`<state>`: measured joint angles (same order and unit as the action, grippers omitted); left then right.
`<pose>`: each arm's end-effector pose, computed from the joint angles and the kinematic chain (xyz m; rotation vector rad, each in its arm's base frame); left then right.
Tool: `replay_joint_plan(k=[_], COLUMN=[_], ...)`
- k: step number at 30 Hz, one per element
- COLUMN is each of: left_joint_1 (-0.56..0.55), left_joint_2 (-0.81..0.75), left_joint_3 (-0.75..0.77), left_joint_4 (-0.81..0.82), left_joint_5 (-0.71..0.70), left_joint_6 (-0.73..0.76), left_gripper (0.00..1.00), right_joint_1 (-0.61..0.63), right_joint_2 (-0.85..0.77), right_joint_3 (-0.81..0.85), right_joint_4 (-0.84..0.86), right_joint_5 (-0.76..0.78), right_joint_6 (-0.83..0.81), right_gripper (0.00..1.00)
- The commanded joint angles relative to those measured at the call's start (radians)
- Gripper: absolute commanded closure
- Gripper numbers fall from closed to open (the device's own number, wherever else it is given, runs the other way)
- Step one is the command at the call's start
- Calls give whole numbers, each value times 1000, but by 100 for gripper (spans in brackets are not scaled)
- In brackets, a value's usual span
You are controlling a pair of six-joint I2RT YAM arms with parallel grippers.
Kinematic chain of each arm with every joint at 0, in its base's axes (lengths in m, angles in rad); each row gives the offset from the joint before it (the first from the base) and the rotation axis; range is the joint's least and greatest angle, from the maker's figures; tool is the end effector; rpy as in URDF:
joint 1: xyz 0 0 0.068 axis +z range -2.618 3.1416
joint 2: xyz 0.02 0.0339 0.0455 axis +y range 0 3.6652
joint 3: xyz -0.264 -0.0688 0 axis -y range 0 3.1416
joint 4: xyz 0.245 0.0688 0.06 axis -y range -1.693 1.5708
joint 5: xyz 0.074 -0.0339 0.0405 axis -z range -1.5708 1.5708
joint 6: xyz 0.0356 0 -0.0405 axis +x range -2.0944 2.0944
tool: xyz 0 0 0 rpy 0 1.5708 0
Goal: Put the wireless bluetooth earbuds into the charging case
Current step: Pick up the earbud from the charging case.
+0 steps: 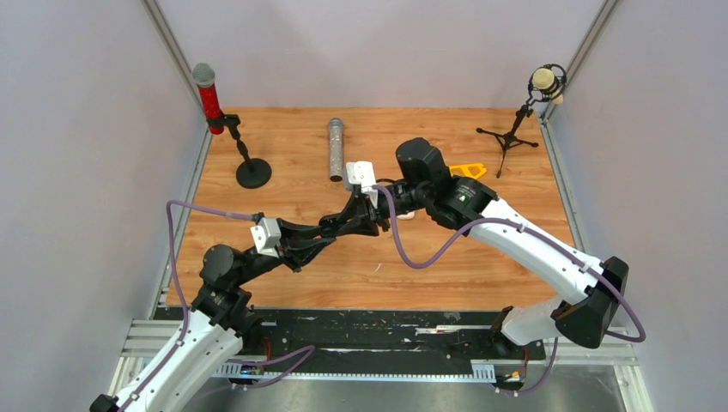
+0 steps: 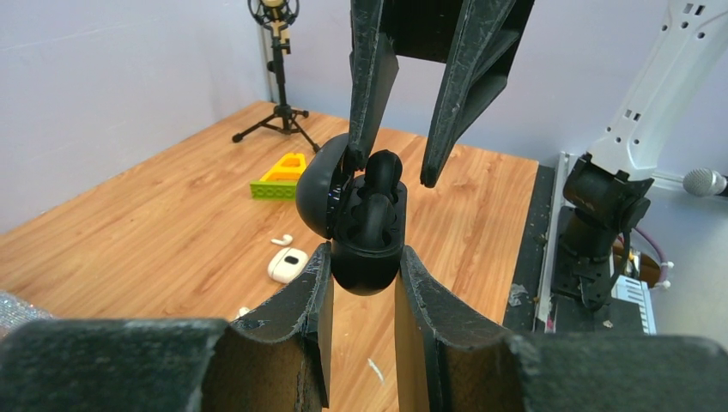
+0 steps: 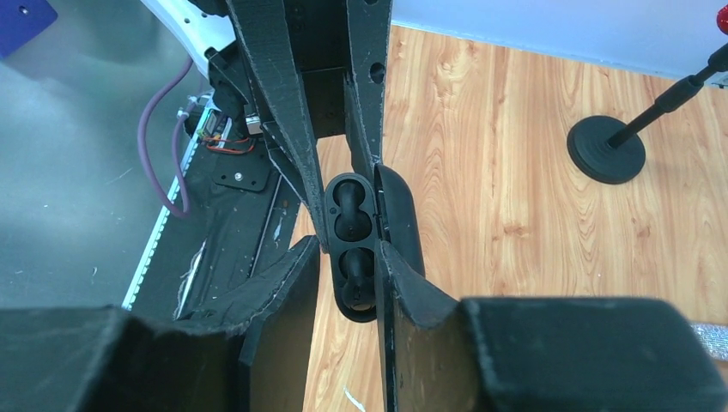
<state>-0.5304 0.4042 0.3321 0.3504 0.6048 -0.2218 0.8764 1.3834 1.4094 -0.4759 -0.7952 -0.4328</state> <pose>0.0978 -0.0808 0.2879 0.7365 1.2109 -1.0177 0.1745 0.2493 0.3962 -1.6114 1.2468 1.0791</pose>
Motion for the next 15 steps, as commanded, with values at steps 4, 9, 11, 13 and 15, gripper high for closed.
replay_joint_plan(k=[4, 9, 11, 13, 15], left_joint_1=[-2, -2, -2, -2, -2], left_joint_2=[-7, -8, -8, -8, -8], left_joint_3=[10, 11, 12, 13, 12], left_joint_4=[52, 50, 49, 49, 49], left_joint_5=[26, 21, 18, 18, 17], left_joint_6=[12, 10, 10, 10, 10], left_gripper=[100, 100, 100, 100, 100], right_joint_1=[6, 6, 6, 6, 6], right_joint_2=[-1, -1, -4, -6, -13], right_joint_3=[43, 45, 42, 36, 29], right_joint_4=[-1, -19, -21, -23, -24], right_joint_5=[51, 68, 68, 73, 80], right_joint_6=[-42, -46, -46, -48, -52], right_gripper=[68, 79, 85, 87, 88])
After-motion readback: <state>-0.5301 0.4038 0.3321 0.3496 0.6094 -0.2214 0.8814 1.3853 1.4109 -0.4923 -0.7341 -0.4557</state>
